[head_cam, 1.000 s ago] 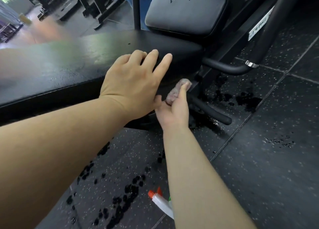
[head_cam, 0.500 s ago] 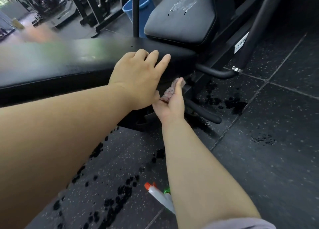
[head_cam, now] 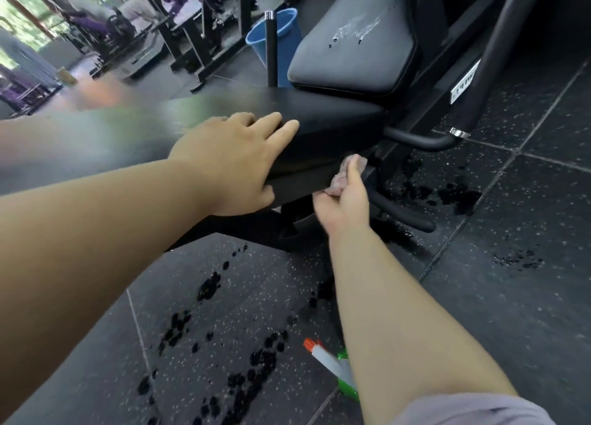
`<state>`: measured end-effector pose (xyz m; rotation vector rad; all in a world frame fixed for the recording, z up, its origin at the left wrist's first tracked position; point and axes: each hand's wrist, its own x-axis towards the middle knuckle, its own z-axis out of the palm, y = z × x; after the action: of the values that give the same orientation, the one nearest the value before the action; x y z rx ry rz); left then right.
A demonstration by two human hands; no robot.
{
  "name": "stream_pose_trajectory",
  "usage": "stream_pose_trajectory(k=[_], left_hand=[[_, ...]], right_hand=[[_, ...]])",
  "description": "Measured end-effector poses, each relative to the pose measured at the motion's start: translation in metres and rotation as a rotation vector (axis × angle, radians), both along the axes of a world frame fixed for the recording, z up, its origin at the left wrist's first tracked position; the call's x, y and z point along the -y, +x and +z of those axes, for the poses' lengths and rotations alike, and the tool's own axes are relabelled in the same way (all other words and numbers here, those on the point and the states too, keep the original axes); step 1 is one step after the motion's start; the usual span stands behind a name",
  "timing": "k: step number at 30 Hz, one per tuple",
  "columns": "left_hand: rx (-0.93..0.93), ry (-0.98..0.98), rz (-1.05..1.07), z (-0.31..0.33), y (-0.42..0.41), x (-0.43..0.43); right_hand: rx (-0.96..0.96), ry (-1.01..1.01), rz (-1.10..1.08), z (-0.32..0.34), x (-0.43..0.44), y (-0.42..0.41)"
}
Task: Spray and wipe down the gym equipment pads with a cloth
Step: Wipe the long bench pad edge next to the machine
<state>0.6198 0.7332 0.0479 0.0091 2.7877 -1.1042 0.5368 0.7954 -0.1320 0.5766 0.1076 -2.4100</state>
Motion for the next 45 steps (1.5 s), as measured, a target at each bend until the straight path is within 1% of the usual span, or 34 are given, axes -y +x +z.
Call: stream_pose_trajectory(k=[4, 5, 6, 8, 12, 16, 18, 20, 23, 25, 27, 29, 32, 35, 39, 42, 44, 45], left_hand=[[-0.088, -0.023, -0.040, -0.002, -0.006, -0.006], [-0.083, -0.022, -0.038, -0.002, -0.005, -0.007], [-0.070, -0.018, -0.030, -0.002, -0.004, -0.007], [-0.031, -0.002, 0.002, -0.001, -0.001, -0.009], [-0.019, 0.033, 0.037, 0.011, 0.016, -0.011], [0.003, -0.027, -0.017, 0.013, 0.035, -0.005], [0.000, -0.038, -0.031, 0.011, 0.033, -0.004], [-0.019, -0.007, -0.006, 0.010, 0.028, -0.005], [0.016, 0.002, -0.005, 0.011, 0.027, -0.010], [0.060, -0.002, 0.024, 0.021, 0.031, -0.011], [0.053, -0.045, 0.035, 0.026, 0.037, -0.010], [0.005, -0.096, 0.033, 0.029, 0.050, -0.003], [0.028, -0.124, -0.029, 0.032, 0.064, 0.007], [0.061, -0.146, -0.067, 0.030, 0.060, 0.009], [0.057, -0.170, -0.087, 0.030, 0.060, 0.009], [0.066, -0.180, -0.065, 0.030, 0.061, 0.005], [0.088, -0.173, -0.034, 0.030, 0.060, 0.001], [0.096, -0.140, -0.014, 0.033, 0.060, -0.001]], right_hand=[[-0.087, -0.140, 0.167, 0.019, 0.013, 0.045], [-0.101, -0.148, 0.192, 0.022, 0.014, 0.055], [-0.110, -0.111, 0.199, 0.023, 0.014, 0.061], [-0.101, -0.056, 0.172, 0.024, 0.009, 0.061], [-0.024, -0.099, 0.084, 0.013, -0.005, 0.028], [0.020, -0.058, 0.018, 0.006, 0.001, 0.020], [0.021, -0.071, 0.046, 0.018, 0.005, 0.037], [0.004, -0.087, 0.100, 0.035, 0.004, 0.056], [-0.112, -0.152, 0.179, 0.039, 0.003, 0.077], [-0.137, -0.173, 0.194, 0.045, 0.002, 0.083], [-0.079, -0.132, 0.156, 0.037, 0.004, 0.070], [0.000, -0.122, 0.058, 0.031, 0.007, 0.050], [0.024, -0.126, -0.050, 0.027, 0.005, 0.032], [-0.015, -0.151, 0.009, 0.035, 0.009, 0.045], [-0.014, -0.216, 0.122, 0.052, 0.020, 0.088], [-0.095, -0.174, 0.211, 0.060, 0.020, 0.112], [-0.098, -0.152, 0.205, 0.063, 0.016, 0.110], [-0.074, -0.114, 0.175, 0.062, 0.015, 0.104]])
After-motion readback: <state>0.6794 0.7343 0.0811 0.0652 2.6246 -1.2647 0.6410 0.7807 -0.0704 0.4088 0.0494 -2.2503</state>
